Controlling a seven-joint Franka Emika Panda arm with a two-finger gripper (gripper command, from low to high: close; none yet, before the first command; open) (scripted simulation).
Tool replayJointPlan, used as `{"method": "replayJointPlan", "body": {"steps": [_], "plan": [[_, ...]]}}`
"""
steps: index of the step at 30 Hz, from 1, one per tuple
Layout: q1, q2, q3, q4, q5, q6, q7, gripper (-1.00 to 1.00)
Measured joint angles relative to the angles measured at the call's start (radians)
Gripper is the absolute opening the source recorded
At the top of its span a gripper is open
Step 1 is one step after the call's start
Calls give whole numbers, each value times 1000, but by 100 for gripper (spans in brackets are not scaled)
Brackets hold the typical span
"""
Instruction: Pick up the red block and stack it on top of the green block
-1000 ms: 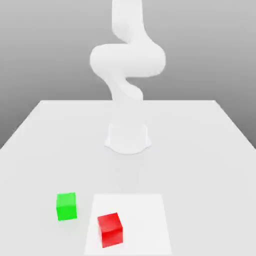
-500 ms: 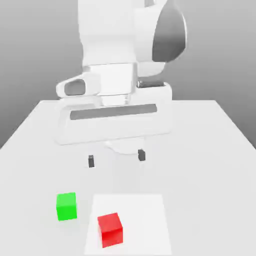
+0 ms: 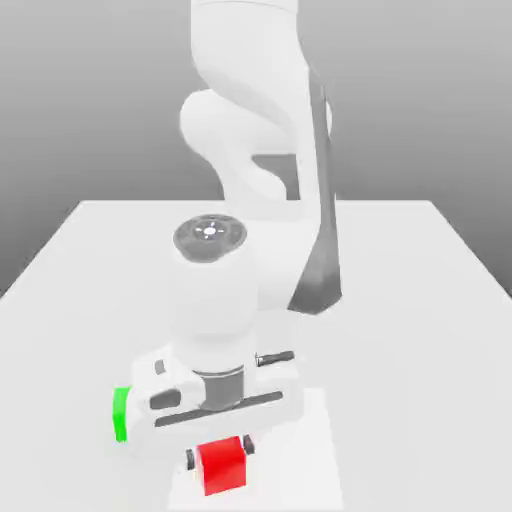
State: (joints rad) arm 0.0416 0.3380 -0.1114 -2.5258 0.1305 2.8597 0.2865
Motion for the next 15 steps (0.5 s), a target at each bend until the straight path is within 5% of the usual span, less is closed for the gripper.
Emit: {"method": "replayJointPlan", "body": {"steps": [9, 15], "plan": [[9, -186, -52, -41, -78, -144, 52, -100], [-206, -391, -156, -186, -168, -199, 70, -100]]}}
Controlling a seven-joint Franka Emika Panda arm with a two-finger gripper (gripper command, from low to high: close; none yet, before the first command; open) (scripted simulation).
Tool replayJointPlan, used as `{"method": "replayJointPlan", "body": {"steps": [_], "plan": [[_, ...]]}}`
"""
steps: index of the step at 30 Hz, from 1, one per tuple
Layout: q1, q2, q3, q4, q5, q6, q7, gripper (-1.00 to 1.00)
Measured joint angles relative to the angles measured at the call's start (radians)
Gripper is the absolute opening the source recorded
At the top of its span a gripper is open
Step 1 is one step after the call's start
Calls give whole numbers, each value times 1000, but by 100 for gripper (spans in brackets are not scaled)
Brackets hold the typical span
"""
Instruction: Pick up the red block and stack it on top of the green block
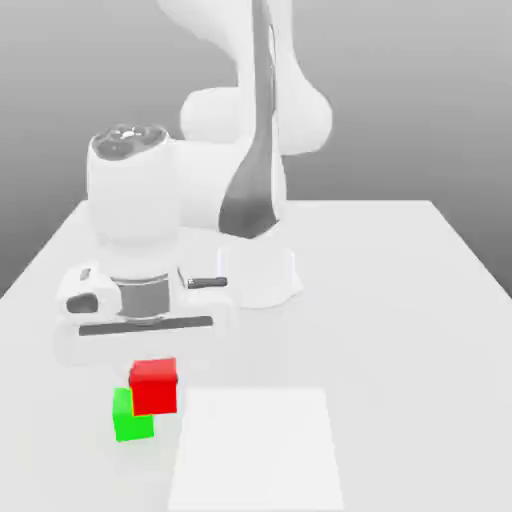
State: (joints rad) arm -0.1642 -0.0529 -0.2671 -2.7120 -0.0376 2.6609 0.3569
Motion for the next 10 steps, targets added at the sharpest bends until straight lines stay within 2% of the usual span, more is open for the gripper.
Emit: {"method": "replayJointPlan", "body": {"steps": [4, 7, 8, 10], "plan": [[12, 70, -3, -18, 59, 86, -50, -100], [-11, 171, 34, -16, 136, 180, -105, -100], [-17, 189, 42, -15, 149, 196, -115, 100], [-16, 189, 42, -15, 149, 196, -115, 100]]}}
